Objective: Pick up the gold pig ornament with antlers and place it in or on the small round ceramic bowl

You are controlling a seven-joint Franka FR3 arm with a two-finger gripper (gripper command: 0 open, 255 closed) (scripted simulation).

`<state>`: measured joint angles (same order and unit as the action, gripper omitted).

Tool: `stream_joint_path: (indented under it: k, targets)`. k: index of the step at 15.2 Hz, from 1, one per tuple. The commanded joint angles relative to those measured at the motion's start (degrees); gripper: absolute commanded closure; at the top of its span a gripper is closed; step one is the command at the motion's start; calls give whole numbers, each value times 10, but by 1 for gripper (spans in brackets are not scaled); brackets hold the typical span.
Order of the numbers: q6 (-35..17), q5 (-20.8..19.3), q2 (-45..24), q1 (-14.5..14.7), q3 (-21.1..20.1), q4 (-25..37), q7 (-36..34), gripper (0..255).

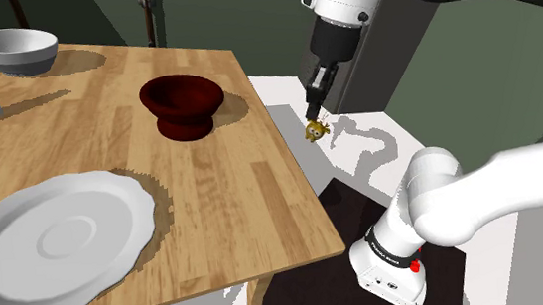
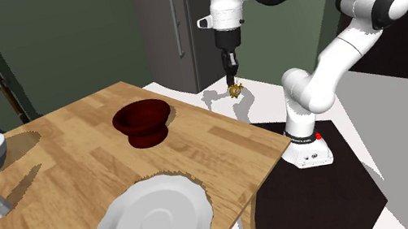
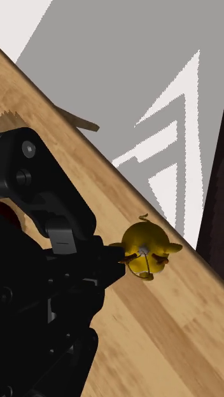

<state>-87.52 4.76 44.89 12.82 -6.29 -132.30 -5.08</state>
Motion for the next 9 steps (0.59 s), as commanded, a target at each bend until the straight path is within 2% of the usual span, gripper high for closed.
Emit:
stream_joint_path:
  k: [1, 9]
  targets:
    - [14, -1, -6, -1, 1, 20, 0, 255]
    - [69, -4, -30, -3, 4, 99, -2, 255]
